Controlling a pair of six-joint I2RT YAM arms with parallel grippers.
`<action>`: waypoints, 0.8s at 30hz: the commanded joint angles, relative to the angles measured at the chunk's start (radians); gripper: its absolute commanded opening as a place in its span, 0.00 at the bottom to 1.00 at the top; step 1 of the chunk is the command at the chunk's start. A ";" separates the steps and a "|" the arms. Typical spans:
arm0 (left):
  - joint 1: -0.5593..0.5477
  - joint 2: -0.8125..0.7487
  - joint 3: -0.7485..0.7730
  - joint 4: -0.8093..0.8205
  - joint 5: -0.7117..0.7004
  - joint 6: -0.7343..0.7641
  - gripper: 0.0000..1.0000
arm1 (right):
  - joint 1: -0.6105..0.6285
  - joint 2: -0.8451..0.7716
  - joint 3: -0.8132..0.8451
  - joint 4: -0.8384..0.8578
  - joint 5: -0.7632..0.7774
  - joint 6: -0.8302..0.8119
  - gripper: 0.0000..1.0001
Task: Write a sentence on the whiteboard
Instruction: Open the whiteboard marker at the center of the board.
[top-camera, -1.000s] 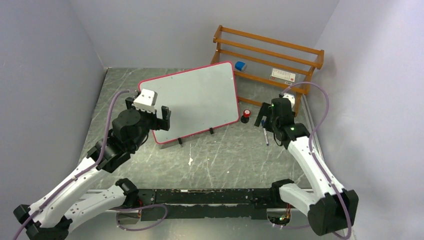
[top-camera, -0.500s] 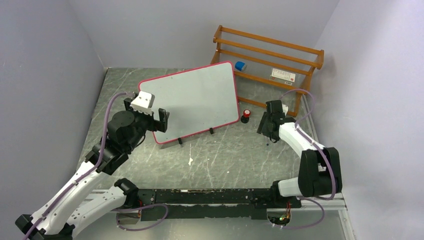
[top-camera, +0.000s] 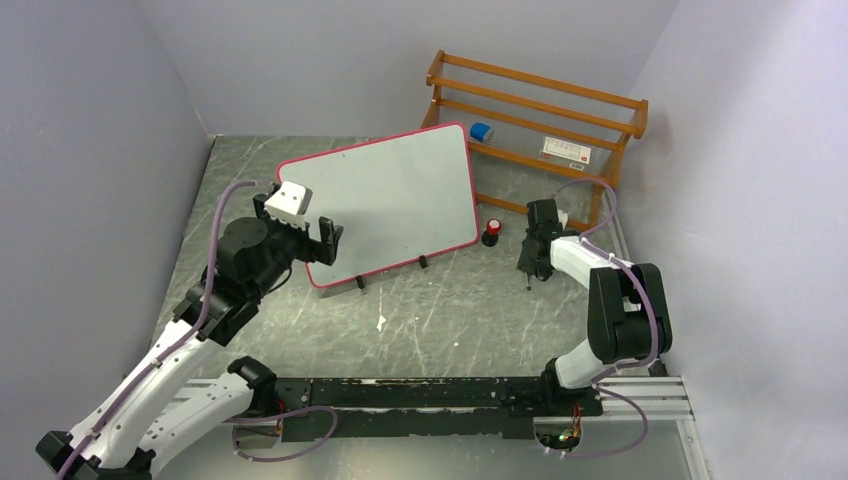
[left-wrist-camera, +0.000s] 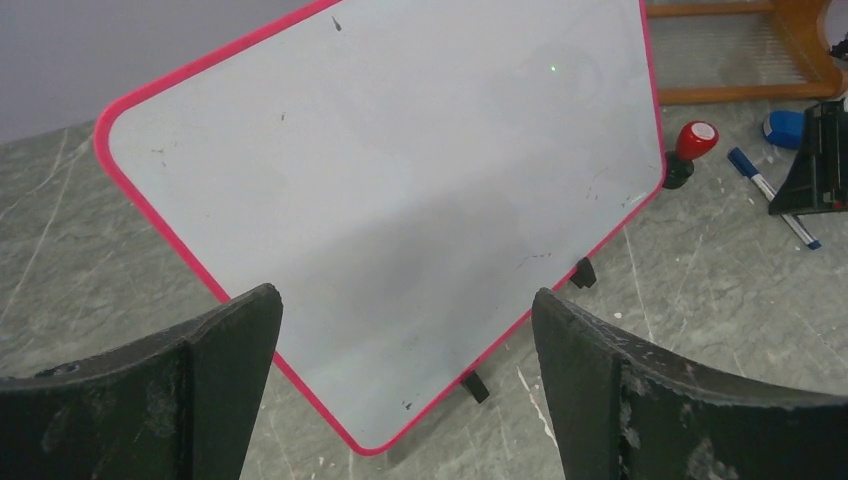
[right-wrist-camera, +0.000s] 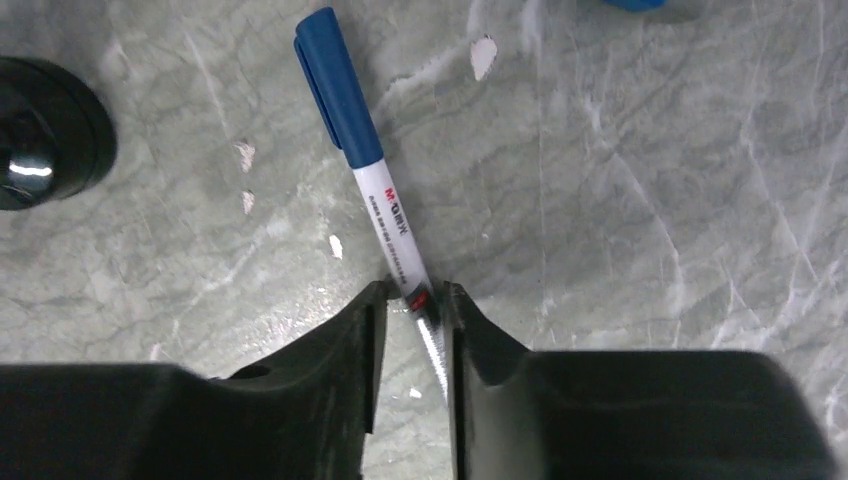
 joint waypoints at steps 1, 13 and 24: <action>0.010 0.006 -0.012 0.042 0.051 0.006 0.98 | -0.008 0.033 -0.009 0.024 -0.045 -0.009 0.25; 0.024 0.055 0.003 0.035 0.165 0.011 0.98 | 0.000 -0.065 -0.050 0.033 -0.128 -0.036 0.00; 0.082 0.150 0.071 0.030 0.372 -0.075 0.98 | 0.089 -0.445 -0.076 -0.009 -0.255 -0.069 0.00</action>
